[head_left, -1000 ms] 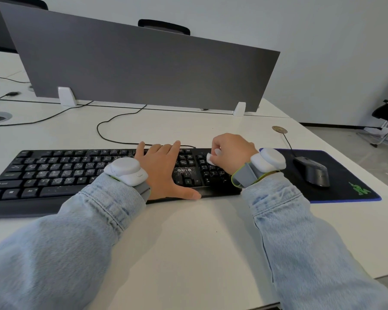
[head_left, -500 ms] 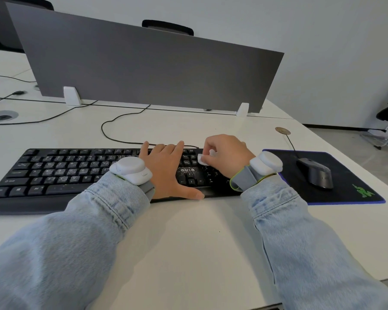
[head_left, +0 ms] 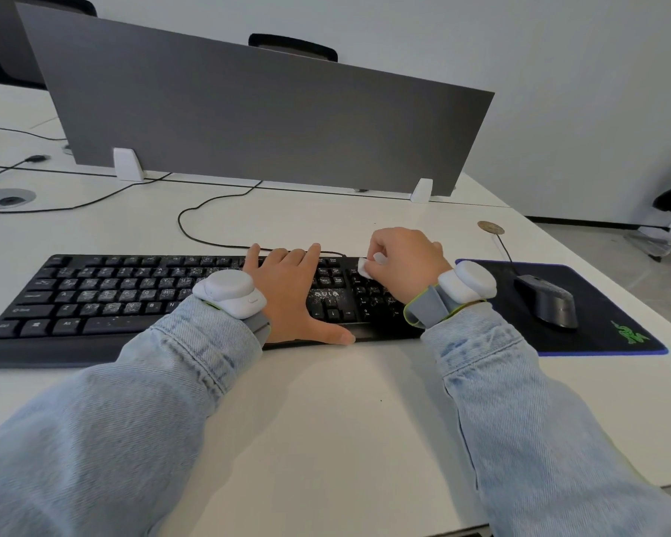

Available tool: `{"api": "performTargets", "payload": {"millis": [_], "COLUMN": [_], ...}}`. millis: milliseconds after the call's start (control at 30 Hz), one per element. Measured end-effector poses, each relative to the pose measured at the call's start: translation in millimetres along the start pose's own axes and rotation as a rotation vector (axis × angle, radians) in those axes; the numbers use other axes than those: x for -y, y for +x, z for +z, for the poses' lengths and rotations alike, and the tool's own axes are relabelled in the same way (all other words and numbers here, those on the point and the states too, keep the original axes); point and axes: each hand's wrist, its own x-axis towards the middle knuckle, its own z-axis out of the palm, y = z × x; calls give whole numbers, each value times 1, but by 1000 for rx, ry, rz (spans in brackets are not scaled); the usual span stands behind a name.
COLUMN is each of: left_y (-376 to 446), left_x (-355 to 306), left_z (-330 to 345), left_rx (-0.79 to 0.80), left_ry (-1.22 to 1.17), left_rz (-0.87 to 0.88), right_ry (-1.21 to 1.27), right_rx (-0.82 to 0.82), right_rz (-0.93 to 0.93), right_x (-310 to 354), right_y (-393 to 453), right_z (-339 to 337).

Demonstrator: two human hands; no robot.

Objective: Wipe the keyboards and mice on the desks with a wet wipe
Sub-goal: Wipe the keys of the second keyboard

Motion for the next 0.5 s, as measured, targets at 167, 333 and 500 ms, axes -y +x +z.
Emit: {"api": "performTargets", "payload": {"millis": [167, 333, 500], "left_y": [1, 1, 0], "left_x": [0, 0, -1], "left_z": [2, 2, 0], "left_rx": [-11, -23, 0], "left_ry": [11, 12, 10], "left_rz": [-3, -7, -3], "right_ry": [35, 99, 34], "right_rx": [103, 91, 202], "right_rz": [-48, -55, -85], "right_x": [7, -2, 0], "right_y": [-4, -5, -11], "right_z": [2, -7, -9]}}
